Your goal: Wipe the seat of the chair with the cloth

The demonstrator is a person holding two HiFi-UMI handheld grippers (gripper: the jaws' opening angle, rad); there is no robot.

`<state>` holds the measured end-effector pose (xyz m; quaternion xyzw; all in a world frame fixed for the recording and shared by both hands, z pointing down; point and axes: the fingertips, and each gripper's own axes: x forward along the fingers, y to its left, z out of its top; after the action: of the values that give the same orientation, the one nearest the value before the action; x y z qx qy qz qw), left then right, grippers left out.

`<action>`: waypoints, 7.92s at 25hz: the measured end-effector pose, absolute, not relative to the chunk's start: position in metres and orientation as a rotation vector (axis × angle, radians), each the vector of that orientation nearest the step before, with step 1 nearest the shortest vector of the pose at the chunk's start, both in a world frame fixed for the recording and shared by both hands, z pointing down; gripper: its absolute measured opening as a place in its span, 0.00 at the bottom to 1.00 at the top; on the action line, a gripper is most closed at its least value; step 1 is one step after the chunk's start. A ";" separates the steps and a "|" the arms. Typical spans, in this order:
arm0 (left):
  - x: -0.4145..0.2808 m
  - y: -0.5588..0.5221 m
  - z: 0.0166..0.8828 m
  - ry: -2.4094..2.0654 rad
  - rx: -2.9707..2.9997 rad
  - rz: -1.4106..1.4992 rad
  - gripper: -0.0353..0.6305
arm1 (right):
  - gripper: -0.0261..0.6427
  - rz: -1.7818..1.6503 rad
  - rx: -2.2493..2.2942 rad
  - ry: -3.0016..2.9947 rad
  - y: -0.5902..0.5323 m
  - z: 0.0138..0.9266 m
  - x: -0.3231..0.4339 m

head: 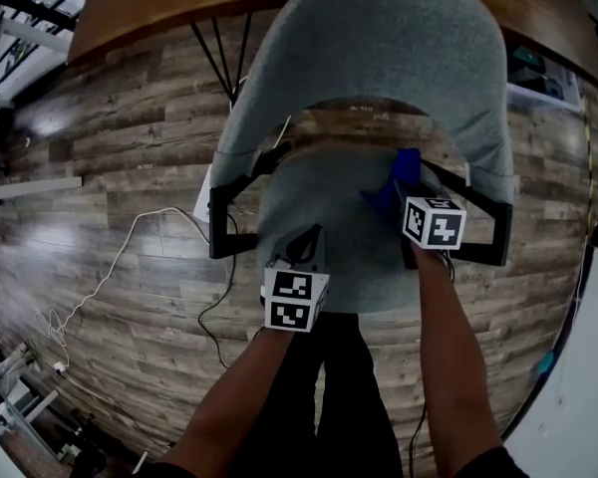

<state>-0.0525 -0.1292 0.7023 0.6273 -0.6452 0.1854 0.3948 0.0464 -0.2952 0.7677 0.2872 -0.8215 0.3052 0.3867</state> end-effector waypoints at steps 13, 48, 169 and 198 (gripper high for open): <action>-0.052 -0.094 0.693 -1.656 1.584 0.431 0.06 | 0.20 0.609 0.961 -1.988 -0.316 0.751 0.093; -0.095 0.020 0.706 -1.754 1.407 0.335 0.06 | 0.20 0.986 0.212 -2.157 -0.070 0.754 -0.128; -0.083 0.098 0.730 -1.854 1.140 0.337 0.06 | 0.20 1.024 0.125 -2.154 0.035 0.749 -0.058; 0.017 0.002 0.727 -1.727 1.359 0.423 0.06 | 0.20 1.145 0.405 -2.138 -0.051 0.751 0.089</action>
<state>0.0166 0.0023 0.7267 0.5463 -0.6942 0.1702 0.4367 0.0887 -0.0511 0.7509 0.1553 -0.8194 0.4387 0.3348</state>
